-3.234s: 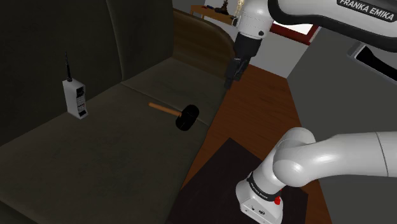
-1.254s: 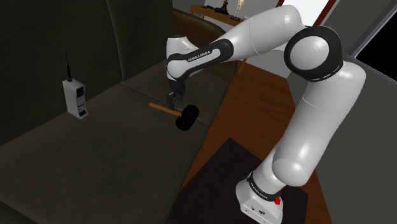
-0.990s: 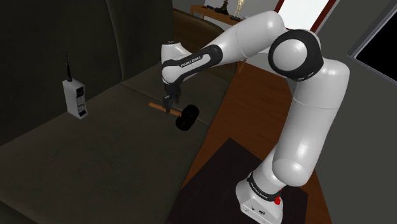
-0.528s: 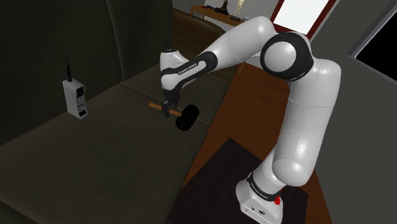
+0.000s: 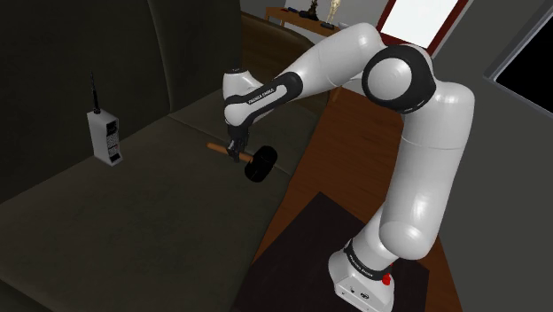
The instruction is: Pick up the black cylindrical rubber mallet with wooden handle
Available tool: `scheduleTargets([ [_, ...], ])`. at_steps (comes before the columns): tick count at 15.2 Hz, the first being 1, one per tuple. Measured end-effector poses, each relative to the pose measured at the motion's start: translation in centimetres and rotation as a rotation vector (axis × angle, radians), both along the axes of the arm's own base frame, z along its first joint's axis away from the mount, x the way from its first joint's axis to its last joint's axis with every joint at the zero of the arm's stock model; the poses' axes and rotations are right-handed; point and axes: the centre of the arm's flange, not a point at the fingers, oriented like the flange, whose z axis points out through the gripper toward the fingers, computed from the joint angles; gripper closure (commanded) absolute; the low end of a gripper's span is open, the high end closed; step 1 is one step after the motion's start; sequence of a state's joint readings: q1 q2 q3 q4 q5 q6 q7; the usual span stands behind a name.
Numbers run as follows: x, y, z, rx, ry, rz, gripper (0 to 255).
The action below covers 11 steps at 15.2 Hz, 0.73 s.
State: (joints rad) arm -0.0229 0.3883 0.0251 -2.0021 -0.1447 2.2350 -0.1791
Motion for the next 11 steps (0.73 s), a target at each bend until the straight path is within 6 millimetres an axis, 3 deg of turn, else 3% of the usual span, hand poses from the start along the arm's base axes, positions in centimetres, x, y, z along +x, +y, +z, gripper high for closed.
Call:
scheduleTargets([
  [4,0.0,0.0,0.2,0.0,0.001,0.0,255],
  [11,0.0,0.1,3.4,0.0,0.001,0.0,255],
])
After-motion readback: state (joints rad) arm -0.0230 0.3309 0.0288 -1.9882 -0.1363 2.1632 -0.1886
